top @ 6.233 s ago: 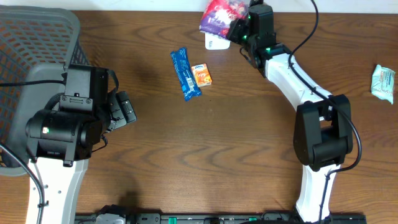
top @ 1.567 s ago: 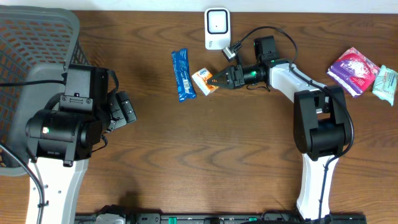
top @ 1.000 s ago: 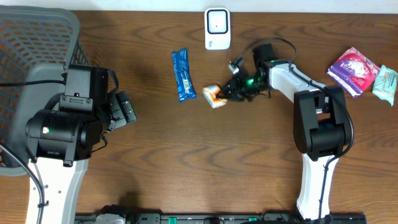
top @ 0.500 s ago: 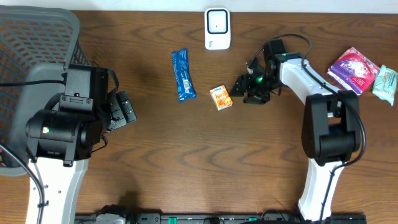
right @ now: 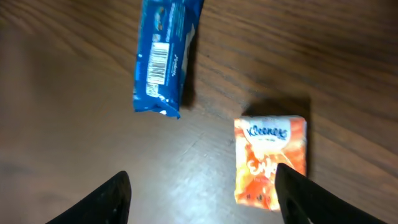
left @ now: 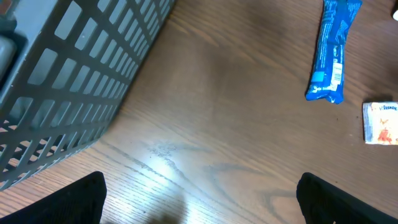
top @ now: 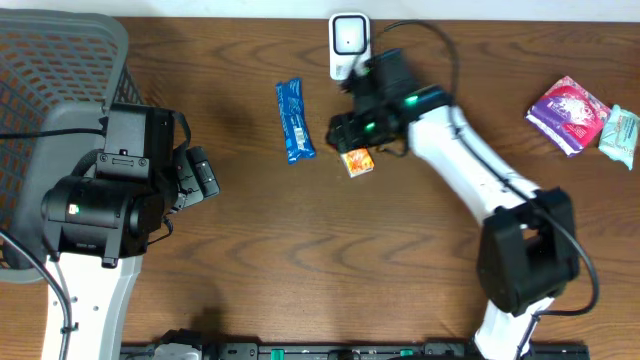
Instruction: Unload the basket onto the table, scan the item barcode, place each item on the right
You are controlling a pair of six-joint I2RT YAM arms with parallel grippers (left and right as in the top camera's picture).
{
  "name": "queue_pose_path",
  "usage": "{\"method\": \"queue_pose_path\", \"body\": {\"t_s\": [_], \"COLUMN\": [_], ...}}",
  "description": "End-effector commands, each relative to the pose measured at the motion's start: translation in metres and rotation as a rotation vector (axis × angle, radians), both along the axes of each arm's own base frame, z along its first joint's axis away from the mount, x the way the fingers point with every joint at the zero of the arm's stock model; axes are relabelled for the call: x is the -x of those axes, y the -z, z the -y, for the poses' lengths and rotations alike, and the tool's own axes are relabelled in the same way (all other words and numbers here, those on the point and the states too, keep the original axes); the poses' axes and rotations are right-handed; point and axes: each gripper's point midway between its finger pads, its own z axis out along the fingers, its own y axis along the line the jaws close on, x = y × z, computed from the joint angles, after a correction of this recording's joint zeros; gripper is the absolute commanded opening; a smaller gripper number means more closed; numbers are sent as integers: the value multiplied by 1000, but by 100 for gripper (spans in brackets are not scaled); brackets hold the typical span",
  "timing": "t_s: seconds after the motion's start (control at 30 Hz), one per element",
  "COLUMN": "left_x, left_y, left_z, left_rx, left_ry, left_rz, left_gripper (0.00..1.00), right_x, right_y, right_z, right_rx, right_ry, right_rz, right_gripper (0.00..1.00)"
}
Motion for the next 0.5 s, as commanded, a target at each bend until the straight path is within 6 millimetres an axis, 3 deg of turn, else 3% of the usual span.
{"method": "queue_pose_path", "body": {"t_s": [0.0,0.13,0.3,0.47], "left_x": [0,0,0,0], "left_y": [-3,-3,-3,-3], "left_z": [-3,-3,-3,-3], "left_rx": [-12,-12,-12,-12], "left_ry": [-5,-5,-5,-5], "left_rz": [4,4,4,4], "left_gripper": [98,98,98,98], "right_x": [-10,-9,-6,-7], "right_y": [26,48,79,101], "right_z": [13,9,-2,6], "right_rx": [254,428,486,557], "right_ry": [50,99,71,78], "right_rz": [100,169,172,169], "right_gripper": [59,54,50,48]}}
